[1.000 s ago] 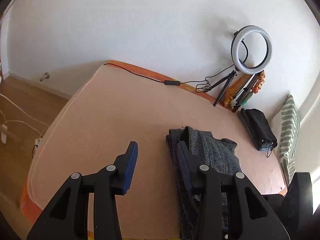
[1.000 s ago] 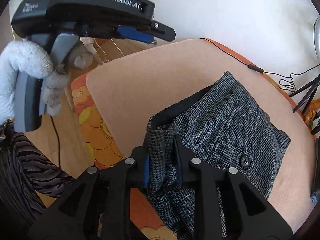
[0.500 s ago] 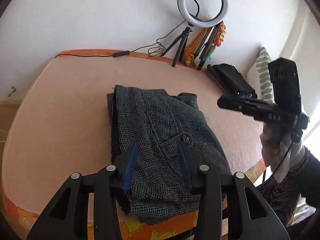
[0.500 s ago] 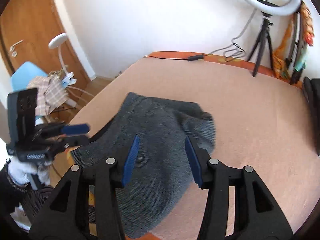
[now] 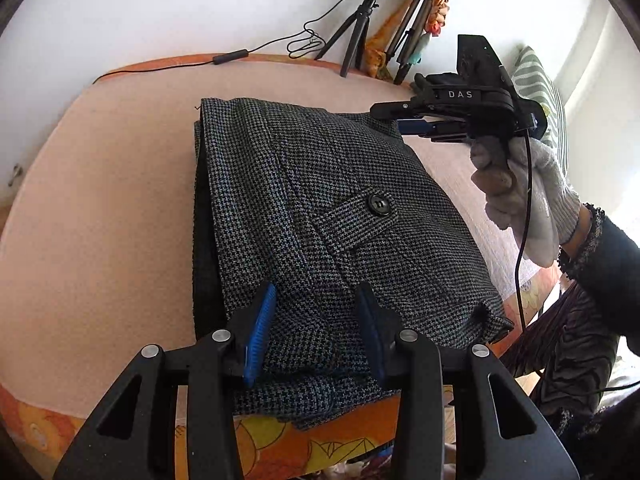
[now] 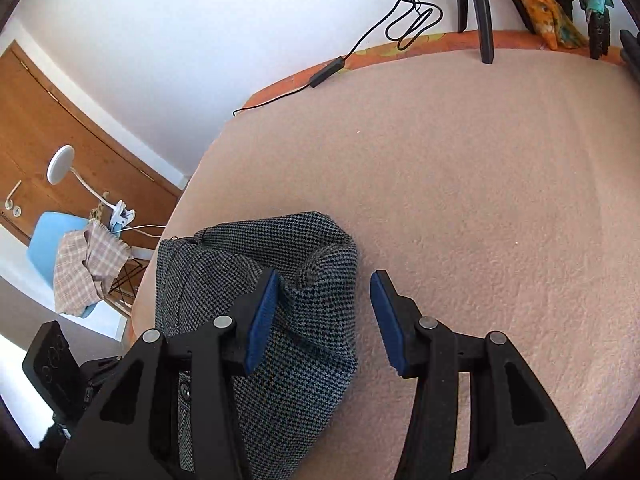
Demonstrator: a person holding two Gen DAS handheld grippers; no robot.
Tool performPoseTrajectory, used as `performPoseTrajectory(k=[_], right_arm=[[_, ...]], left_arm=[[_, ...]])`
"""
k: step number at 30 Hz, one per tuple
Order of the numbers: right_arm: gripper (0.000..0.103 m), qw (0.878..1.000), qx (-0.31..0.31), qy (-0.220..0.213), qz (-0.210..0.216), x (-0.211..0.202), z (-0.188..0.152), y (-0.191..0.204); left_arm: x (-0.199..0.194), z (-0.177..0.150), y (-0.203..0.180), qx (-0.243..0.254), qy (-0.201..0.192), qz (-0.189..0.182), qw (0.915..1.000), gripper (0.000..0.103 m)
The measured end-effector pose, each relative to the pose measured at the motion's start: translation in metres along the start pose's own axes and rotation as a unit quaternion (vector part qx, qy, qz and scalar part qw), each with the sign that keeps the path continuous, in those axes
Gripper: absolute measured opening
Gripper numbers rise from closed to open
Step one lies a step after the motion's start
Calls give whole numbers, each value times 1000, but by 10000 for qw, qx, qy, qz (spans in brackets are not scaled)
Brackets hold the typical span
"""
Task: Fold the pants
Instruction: 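Grasp the edge of the folded grey trousers with the left tool, then grip the folded trousers with the right tool while the left tool grips its edge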
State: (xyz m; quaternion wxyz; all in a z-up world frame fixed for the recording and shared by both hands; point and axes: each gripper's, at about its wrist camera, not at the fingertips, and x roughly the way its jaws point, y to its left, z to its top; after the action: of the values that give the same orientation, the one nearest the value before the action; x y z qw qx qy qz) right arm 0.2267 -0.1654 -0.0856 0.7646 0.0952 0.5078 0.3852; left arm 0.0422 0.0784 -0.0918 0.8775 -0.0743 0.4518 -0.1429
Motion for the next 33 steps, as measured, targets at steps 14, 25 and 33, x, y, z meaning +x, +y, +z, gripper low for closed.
performPoseTrajectory(k=[14,25,33], right_arm=[[7,9984,-5,132,-556,26,10,1],[53,9981,140,-169,-578,-23,2,5],[72,9992,299,145,223,-41,-31,16]], left_arm=[[-7,-2,1,-86,-56,-224,9997,39],[-40,29,55,-1227,-614,-1124,9841,56],[0,39,99,-2319,-163,-1773,9563,61]])
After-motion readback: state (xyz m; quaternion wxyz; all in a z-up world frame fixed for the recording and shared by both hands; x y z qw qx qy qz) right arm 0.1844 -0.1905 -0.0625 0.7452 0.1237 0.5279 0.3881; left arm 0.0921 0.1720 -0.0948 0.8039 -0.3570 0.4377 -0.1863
